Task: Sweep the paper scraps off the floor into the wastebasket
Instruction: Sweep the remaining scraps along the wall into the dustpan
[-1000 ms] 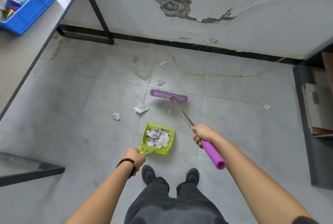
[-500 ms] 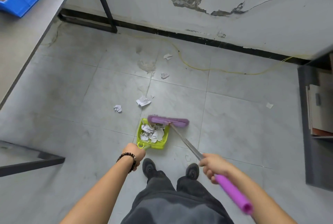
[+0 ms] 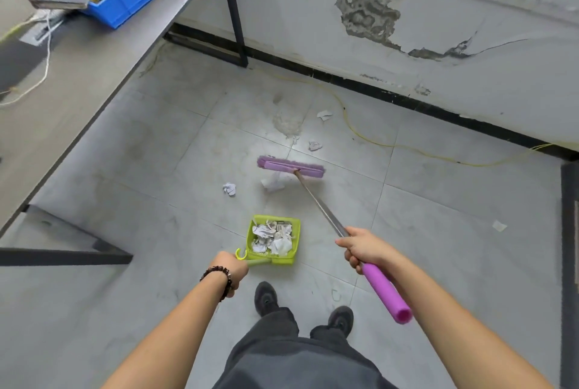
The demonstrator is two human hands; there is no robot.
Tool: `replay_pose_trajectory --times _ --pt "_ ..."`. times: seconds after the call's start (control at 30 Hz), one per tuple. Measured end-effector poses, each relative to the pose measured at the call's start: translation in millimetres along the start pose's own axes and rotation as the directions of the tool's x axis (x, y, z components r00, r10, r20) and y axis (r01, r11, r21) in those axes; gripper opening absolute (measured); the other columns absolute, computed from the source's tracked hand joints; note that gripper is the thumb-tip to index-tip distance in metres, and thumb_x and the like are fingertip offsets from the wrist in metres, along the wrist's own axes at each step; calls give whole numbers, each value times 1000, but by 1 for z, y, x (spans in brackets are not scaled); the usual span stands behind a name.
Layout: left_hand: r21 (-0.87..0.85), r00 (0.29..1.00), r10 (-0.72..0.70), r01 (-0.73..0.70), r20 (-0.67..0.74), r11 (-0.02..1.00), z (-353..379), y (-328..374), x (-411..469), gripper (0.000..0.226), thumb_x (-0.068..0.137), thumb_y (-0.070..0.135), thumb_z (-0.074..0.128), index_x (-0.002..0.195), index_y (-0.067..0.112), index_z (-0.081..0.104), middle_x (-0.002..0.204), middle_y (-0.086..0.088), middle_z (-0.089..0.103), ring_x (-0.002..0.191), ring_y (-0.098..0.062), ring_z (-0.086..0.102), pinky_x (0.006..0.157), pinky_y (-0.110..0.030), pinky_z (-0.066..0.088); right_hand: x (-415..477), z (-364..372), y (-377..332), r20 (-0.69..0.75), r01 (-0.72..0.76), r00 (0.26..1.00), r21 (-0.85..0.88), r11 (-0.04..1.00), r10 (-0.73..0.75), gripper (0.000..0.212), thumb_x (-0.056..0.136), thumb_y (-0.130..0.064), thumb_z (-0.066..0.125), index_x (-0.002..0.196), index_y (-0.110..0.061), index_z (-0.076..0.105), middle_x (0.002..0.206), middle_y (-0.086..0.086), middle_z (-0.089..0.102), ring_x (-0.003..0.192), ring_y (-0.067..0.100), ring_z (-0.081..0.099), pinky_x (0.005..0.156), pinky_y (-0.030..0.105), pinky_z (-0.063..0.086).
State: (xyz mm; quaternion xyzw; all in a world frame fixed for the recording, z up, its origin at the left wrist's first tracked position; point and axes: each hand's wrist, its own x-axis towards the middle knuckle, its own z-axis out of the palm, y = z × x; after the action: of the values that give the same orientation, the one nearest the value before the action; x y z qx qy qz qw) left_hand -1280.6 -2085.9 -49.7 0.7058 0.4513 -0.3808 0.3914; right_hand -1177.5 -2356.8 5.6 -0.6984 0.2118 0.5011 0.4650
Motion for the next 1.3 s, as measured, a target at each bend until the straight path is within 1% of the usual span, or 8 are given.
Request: replay_pose_trajectory --times 0.1,0.2,0.4,0.5,0.63,0.87,1.1,1.3 --pt "-31 999 -29 29 -13 999 -14 -15 5 11 81 6 45 72 11 49 60 -5 37 46 -18 30 47 -21 25 44 26 -20 -9 -2 1000 -12 1000 2 10 100 -9 45 110 -12 47 56 4 40 34 8 38 33 16 36" --pt "-45 999 -43 43 -1 998 -20 -25 9 10 83 8 46 75 10 52 60 -5 38 44 -18 30 45 -20 26 77 47 -20 -40 -93 995 -67 993 90 20 99 -7 36 114 -15 46 63 8 42 32 8 40 32 13 34" --pt "-74 1000 -4 6 17 997 -22 -13 17 12 85 10 51 74 11 47 61 -5 37 50 -19 31 46 -21 27 49 66 33 -52 -199 980 -378 904 195 39 81 -1 33 115 -11 49 58 12 45 35 19 41 41 25 38" --pt "-52 1000 -16 16 11 999 -28 -2 25 9 82 6 50 76 9 44 60 -7 39 50 -20 34 47 -22 29 9 45 46 25 -247 963 -308 919 267 41 92 -5 41 131 -18 46 54 7 39 33 13 35 35 17 29" --pt "-42 999 -31 32 11 999 -28 2 25 6 80 4 46 75 8 45 59 -8 42 47 -20 36 43 -20 30 -17 -2 27 92 -341 935 -34 940 342 54 97 -5 48 145 -27 38 50 -4 25 32 4 23 29 11 22" --pt "-90 998 -57 55 -28 994 -48 -22 26 3 79 6 47 77 9 47 62 -8 42 50 -21 37 45 -20 30 -8 24 -21 77 -179 980 -77 981 185 55 97 -4 50 144 -28 37 45 -4 31 29 3 27 30 10 23" --pt "-263 989 -133 112 -62 958 -86 -60 40 12 79 -1 49 77 11 46 61 -6 39 47 -18 34 45 -19 28 59 99 -91 42 14 999 -186 982 -7 34 97 -6 49 131 -5 47 48 3 38 31 9 33 34 12 29" --pt "-351 983 -180 153 -45 924 -97 -78 58 10 77 0 49 74 9 51 56 -8 41 46 -20 36 46 -22 31 109 146 -102 13 -14 1000 -310 951 19 22 96 -8 39 114 -14 50 57 8 42 40 16 37 37 17 34"
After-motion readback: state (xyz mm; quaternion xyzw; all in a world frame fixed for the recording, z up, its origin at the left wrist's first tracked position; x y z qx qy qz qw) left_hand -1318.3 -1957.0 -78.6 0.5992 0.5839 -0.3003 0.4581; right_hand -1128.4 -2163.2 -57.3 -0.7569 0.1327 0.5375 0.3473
